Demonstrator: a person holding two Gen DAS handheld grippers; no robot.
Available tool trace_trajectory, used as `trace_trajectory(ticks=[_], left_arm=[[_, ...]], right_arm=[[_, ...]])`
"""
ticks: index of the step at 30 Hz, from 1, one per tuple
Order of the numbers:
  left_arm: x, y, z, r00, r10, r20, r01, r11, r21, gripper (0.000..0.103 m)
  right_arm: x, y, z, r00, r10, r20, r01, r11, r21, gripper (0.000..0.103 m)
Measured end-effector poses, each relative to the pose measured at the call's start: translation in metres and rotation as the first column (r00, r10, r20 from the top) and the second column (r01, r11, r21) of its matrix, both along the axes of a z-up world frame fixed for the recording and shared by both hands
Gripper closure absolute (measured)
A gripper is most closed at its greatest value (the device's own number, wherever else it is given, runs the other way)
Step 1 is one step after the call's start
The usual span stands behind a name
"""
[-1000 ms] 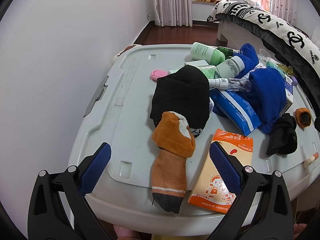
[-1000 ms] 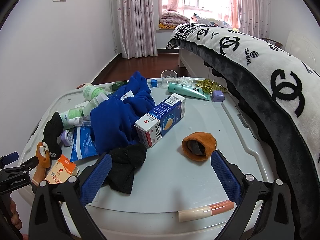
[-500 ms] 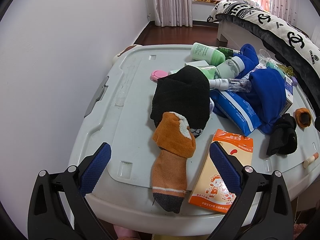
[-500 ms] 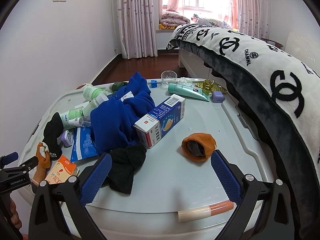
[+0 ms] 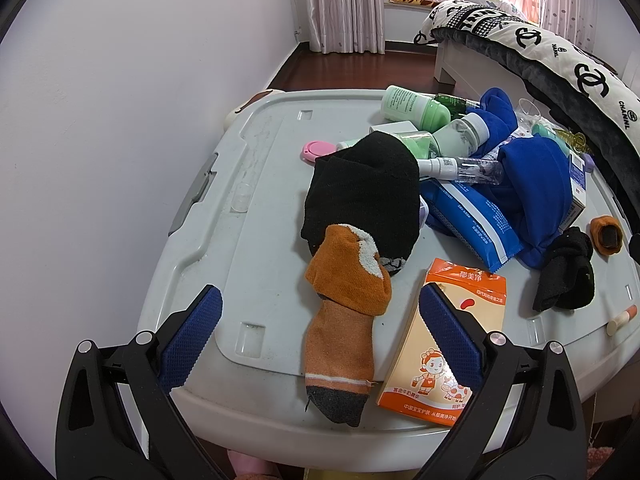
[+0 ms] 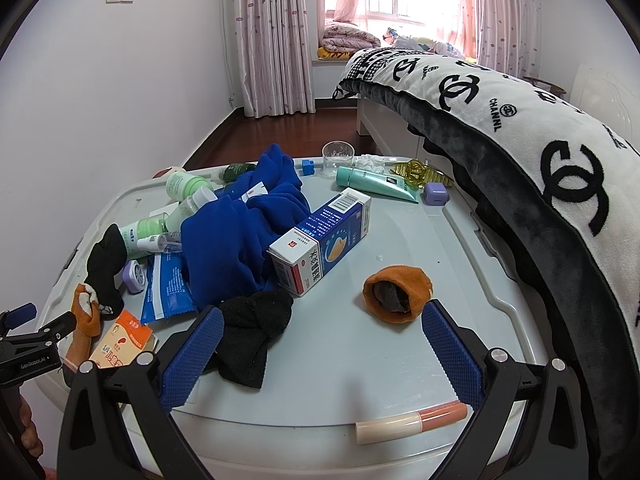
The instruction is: Collect trash
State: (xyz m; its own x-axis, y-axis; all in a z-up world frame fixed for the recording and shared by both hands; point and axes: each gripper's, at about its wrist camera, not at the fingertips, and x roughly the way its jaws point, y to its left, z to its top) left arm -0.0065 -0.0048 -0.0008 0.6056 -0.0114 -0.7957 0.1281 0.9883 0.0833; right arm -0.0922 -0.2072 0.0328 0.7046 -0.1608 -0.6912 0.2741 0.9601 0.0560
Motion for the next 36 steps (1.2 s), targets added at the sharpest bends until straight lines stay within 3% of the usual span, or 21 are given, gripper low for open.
trace_trajectory(ticks=[15,23,25,26,27,28,29,32,36], left_arm=[[0.006,0.009,0.004,1.0,0.02,-0.004,-0.02,0.999,-0.025,0.007],[0.01,0.019,0.01,0.999,0.038,-0.007,-0.038,0.998,-0.055,0.007],[0.011,0.021,0.012,0.999,0.038,-0.008,-0.038,0.997,-0.065,0.007],[0.011,0.022,0.013,0.999,0.035,-0.008,-0.035,0.997,-0.072,0.007],[0.011,0.024,0.015,1.0,0.031,-0.007,-0.031,0.996,-0.078,0.007],[0.011,0.024,0.016,1.0,0.023,-0.007,-0.024,0.996,-0.086,0.007],[0.01,0.024,0.017,1.0,0.016,-0.007,-0.017,0.996,-0.091,0.007],[0.007,0.018,0.019,1.0,-0.026,-0.004,0.025,0.994,-0.102,0.007],[-0.001,-0.006,0.019,0.991,-0.134,0.005,0.134,0.989,-0.068,0.007]], right_arm=[[0.002,0.003,-0.001,0.999,0.037,-0.011,-0.037,0.999,0.009,0.005],[0.047,0.038,-0.032,0.987,0.112,-0.119,-0.104,0.992,0.069,0.005],[0.06,0.045,-0.044,0.979,0.102,-0.178,-0.094,0.994,0.056,0.016],[0.067,0.046,-0.052,0.97,0.109,-0.217,-0.094,0.992,0.08,0.041],[0.07,0.046,-0.058,0.961,0.13,-0.242,-0.104,0.988,0.117,0.053],[0.072,0.046,-0.061,0.957,0.14,-0.253,-0.107,0.984,0.141,0.057],[0.07,0.045,-0.059,0.958,0.147,-0.246,-0.114,0.983,0.144,0.081],[0.061,0.038,-0.048,0.963,0.162,-0.216,-0.122,0.975,0.188,0.081],[0.028,0.024,-0.016,0.981,0.138,-0.133,-0.117,0.981,0.157,0.081]])
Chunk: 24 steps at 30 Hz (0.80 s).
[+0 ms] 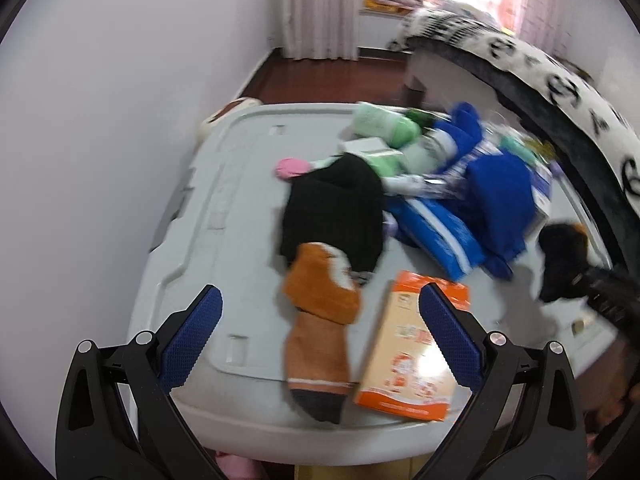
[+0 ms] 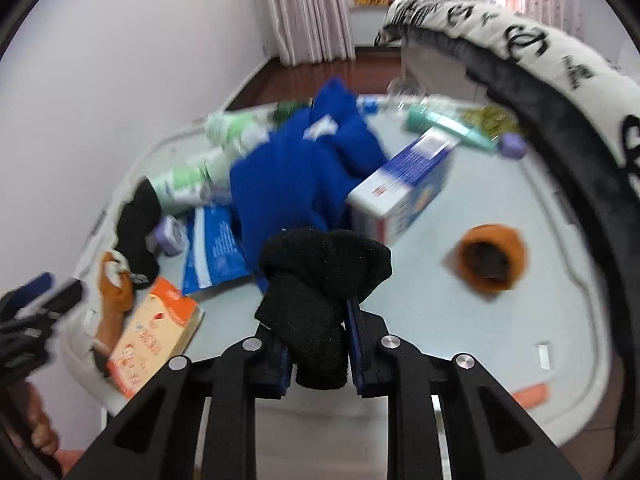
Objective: Collect trash
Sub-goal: 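Grasp the black sock with the right tool while the left grasps the orange cream box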
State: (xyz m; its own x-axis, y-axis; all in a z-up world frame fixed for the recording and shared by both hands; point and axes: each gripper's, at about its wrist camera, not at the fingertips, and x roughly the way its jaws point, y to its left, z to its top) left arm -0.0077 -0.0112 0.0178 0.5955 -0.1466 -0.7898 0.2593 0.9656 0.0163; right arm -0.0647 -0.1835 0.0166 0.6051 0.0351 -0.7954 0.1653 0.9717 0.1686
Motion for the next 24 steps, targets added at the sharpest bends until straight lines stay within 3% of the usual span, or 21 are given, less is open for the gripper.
trace_trajectory(ticks=[4,6,9,13,17,18,19,20,22,24], left_arm=[[-0.007,-0.034,-0.01,0.989,-0.147,-0.033,0.149,0.987,0.064,0.007],[-0.011,-0.049,-0.021,0.976,-0.208,-0.07,0.214,0.972,0.097,0.007],[-0.009,-0.064,-0.041,0.964,-0.233,-0.131,0.251,0.957,0.148,0.007],[-0.003,-0.064,-0.06,0.955,-0.219,-0.199,0.25,0.957,0.147,0.006],[0.004,-0.051,-0.066,0.946,-0.195,-0.258,0.217,0.974,0.059,0.009],[0.004,-0.049,-0.065,0.948,-0.188,-0.257,0.209,0.977,0.054,0.015],[0.003,-0.047,-0.063,0.951,-0.192,-0.242,0.21,0.976,0.053,0.035],[0.001,-0.045,-0.059,0.951,-0.201,-0.236,0.214,0.976,0.034,0.038],[0.0,-0.037,-0.056,0.945,-0.203,-0.256,0.203,0.979,-0.028,0.038],[-0.002,-0.032,-0.051,0.95,-0.194,-0.245,0.19,0.981,-0.04,0.038]], right_arm=[[-0.039,-0.015,0.029,0.997,-0.018,0.081,0.02,0.999,-0.029,0.081],[-0.056,-0.025,0.037,0.993,-0.045,0.105,0.046,0.999,-0.002,0.081],[-0.069,-0.036,0.038,0.988,-0.079,0.132,0.075,0.996,0.037,0.08],[-0.068,-0.041,0.032,0.988,-0.089,0.129,0.083,0.995,0.05,0.08],[-0.069,-0.036,0.03,0.989,-0.074,0.128,0.068,0.996,0.048,0.08],[-0.068,-0.035,0.029,0.989,-0.07,0.129,0.065,0.997,0.044,0.08],[-0.068,-0.033,0.029,0.989,-0.065,0.132,0.061,0.998,0.033,0.08],[-0.068,-0.031,0.03,0.989,-0.061,0.134,0.058,0.998,0.028,0.08],[-0.068,-0.029,0.03,0.989,-0.058,0.139,0.056,0.998,0.021,0.08],[-0.069,-0.028,0.03,0.988,-0.059,0.144,0.058,0.998,0.013,0.08]])
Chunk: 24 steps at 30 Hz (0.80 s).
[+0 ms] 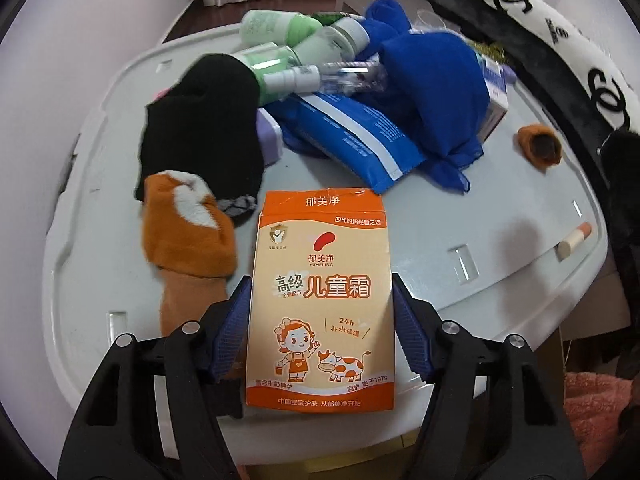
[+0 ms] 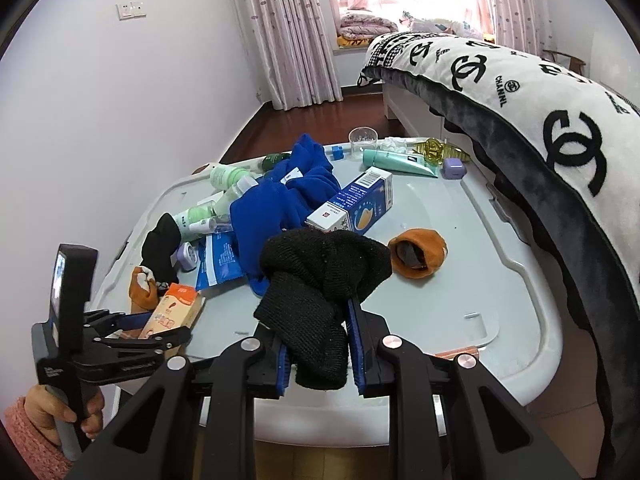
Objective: Collect trash
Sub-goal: 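Grasp the black sock with the right tool while the left grasps the orange cream box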
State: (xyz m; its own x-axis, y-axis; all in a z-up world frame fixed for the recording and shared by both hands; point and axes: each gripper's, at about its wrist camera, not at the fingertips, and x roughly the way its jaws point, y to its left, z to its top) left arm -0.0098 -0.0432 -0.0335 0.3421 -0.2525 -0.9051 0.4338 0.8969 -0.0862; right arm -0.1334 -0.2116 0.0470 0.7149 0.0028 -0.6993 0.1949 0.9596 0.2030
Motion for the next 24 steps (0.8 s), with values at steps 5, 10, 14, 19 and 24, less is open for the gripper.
trace_trajectory(ticks=[5,10,14,19,24], left_arm=[[-0.031,0.01,0.043,0.995,-0.058,0.08,0.066,0.993,-0.1,0.038],[-0.074,0.012,0.054,0.99,-0.117,0.08,0.125,0.987,-0.1,0.038],[-0.102,0.005,0.04,0.987,-0.162,0.018,0.163,0.984,-0.067,0.038],[-0.144,0.013,-0.004,0.97,-0.196,-0.141,0.197,0.98,-0.008,0.038],[-0.159,0.013,-0.063,0.932,-0.172,-0.319,0.214,0.972,0.102,0.038]], right_arm=[[-0.008,0.006,0.006,1.0,0.016,0.018,-0.015,1.0,-0.025,0.08],[-0.029,0.023,0.014,0.997,0.073,0.03,-0.072,0.997,-0.021,0.08],[-0.054,0.037,0.007,0.993,0.115,-0.011,-0.115,0.993,0.005,0.079],[-0.087,0.048,-0.025,0.978,0.156,-0.139,-0.15,0.987,0.053,0.079],[-0.105,0.052,-0.081,0.92,0.172,-0.352,-0.12,0.979,0.163,0.075]])
